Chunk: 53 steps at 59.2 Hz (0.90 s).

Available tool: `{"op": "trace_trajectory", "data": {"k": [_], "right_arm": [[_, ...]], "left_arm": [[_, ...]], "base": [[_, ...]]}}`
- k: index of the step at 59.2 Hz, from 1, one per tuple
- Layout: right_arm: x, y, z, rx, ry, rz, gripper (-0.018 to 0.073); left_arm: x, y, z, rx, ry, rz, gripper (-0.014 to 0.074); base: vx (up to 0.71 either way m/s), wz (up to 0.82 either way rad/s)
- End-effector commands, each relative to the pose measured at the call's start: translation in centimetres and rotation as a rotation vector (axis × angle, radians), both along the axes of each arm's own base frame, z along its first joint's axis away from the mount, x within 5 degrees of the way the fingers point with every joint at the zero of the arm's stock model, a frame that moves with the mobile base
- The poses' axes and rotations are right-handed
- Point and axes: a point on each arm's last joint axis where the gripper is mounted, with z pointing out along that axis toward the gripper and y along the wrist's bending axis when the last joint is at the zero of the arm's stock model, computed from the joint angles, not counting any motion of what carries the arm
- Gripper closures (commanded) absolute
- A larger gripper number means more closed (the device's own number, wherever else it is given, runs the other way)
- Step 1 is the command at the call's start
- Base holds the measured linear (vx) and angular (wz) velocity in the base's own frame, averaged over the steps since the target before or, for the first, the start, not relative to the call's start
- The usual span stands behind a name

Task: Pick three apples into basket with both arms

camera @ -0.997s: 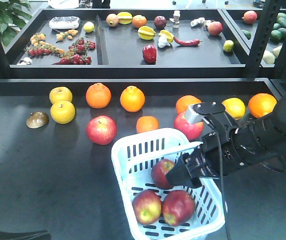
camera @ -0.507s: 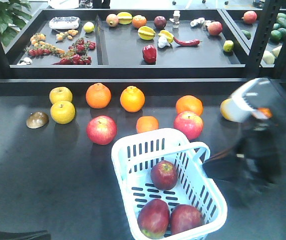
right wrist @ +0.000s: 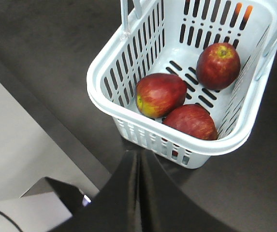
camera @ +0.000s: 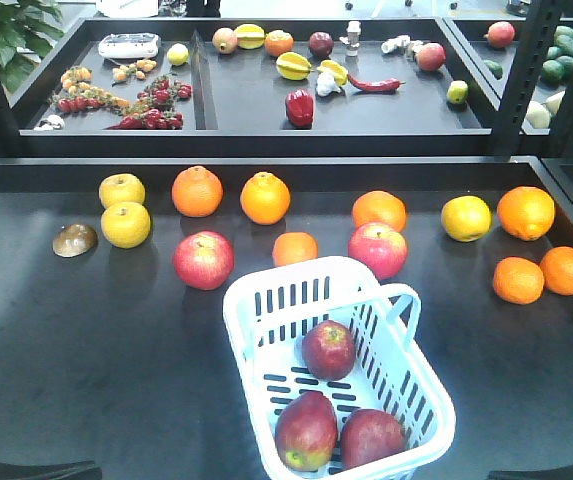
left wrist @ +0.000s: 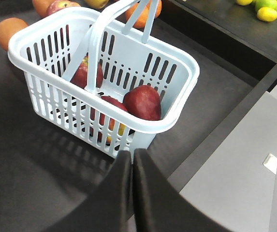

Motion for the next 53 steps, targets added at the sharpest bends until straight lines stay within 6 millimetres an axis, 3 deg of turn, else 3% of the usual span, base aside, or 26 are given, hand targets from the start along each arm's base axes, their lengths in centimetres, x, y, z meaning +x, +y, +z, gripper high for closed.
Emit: {"op": "trace_trajectory", "data": {"k": [1,53], "right_arm": [[0.08,-0.05,1.42,0.054,-0.093,-0.030,0.0565],[-0.27,-0.13,1.57,0.060,-0.110,-0.025,0.0565]], "left_arm": [[0.37,-0.04,1.08,-0.052,-0.032,0.035,0.0603],[0.59,0.06,1.29,-0.062,-0.053,0.058,0.0603]], "base": [[0.00,0.00],[0.00,0.00]]}}
